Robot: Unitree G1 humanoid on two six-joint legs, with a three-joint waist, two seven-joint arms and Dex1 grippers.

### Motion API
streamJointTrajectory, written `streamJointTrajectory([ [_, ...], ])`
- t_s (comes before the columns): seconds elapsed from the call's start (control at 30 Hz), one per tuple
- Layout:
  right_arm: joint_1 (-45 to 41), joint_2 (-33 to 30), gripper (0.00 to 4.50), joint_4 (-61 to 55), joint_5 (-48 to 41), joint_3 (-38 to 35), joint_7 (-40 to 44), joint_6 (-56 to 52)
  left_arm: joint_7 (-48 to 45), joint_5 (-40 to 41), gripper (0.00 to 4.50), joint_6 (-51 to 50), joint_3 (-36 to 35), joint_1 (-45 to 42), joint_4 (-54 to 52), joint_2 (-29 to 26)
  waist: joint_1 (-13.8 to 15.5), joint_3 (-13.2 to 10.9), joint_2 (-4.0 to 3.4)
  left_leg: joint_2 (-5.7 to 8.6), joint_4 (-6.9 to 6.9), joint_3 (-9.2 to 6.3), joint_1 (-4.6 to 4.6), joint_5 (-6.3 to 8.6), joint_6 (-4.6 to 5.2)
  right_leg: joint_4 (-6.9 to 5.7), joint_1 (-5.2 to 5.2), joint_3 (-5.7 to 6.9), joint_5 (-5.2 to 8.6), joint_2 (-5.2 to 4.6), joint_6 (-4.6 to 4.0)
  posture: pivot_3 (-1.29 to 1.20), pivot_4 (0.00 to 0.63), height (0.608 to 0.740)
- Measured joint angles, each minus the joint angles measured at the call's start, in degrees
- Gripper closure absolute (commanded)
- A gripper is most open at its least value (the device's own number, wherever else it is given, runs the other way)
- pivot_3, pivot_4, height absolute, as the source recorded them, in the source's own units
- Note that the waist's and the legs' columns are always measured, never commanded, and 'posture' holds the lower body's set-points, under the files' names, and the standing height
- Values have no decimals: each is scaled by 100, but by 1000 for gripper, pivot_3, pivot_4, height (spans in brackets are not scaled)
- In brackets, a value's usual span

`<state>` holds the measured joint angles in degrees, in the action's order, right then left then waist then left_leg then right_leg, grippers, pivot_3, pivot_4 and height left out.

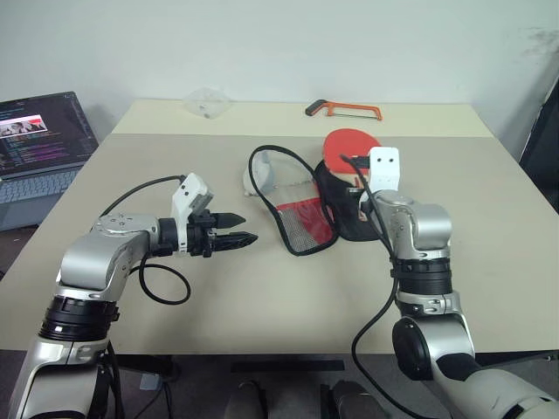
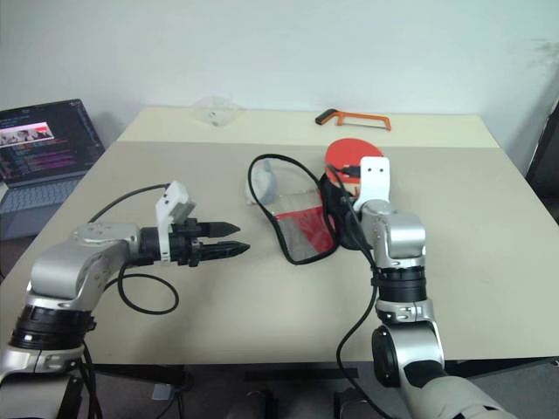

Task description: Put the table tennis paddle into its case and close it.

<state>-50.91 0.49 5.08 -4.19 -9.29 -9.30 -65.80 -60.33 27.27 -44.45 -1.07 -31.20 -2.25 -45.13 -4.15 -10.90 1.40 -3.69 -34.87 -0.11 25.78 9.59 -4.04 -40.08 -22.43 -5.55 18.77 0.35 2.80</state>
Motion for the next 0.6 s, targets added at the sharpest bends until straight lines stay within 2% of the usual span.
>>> streamJointTrajectory([
  [0.23, 192, -89, 3490, 48, 28, 144, 175, -101, 95, 71, 1365, -54, -57, 61, -90, 0, -1, 0, 0, -1, 0, 0, -1, 0, 0, -3, -1, 0, 0, 1, 0, 0, 150, 740],
  [0.6, 74, -387, 3490, 951, 94, 344, 429, 422, 119, 81, 1365, -124, -56, 61, -155, 3, -21, 0, 0, -1, -1, 0, -1, 0, 0, -5, -1, 0, -1, 1, 0, 0, 150, 740],
])
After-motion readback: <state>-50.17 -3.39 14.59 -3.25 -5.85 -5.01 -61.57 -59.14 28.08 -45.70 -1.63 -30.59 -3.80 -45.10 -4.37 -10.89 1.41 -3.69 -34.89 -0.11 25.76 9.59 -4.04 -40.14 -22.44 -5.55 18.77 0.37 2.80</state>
